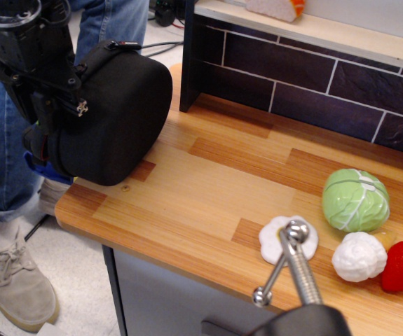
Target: Zip zipper bag
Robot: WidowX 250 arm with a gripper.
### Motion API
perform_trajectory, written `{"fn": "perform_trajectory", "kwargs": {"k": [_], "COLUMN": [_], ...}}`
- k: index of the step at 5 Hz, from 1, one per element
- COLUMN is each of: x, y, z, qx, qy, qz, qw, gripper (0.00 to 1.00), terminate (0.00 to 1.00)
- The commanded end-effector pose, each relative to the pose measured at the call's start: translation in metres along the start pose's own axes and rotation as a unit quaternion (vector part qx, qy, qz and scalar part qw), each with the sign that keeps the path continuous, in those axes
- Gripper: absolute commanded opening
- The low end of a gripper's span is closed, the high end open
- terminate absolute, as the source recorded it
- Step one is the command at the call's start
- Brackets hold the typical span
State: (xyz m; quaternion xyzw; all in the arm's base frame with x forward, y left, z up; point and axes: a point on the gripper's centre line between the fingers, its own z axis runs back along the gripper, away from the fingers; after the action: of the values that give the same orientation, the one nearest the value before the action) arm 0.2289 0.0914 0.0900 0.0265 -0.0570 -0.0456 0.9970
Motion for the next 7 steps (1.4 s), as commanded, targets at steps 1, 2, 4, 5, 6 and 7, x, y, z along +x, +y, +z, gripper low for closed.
{"fn": "perform_trajectory", "kwargs": {"k": [1, 2, 4, 5, 6, 7], "x": [-0.004, -0.027, -0.078, -0.089, -0.083, -0.080], "y": [0.005, 0.013, 0.036, 0.046, 0.048, 0.046], "z": [0.007, -0.006, -0.039, -0.061, -0.085, -0.101], "qx": [0.003, 0.009, 0.039, 0.046, 0.028, 0.000], "qy": [-0.006, 0.037, 0.114, 0.118, 0.094, 0.063], "qz": [0.005, 0.002, -0.022, -0.015, 0.000, 0.007], "qw": [1.0000, 0.9993, 0.9925, 0.9918, 0.9952, 0.9980], "gripper": [0.00, 0.00, 0.00, 0.00, 0.00, 0.00], "terminate": [0.00, 0.00, 0.00, 0.00, 0.00, 0.00]}}
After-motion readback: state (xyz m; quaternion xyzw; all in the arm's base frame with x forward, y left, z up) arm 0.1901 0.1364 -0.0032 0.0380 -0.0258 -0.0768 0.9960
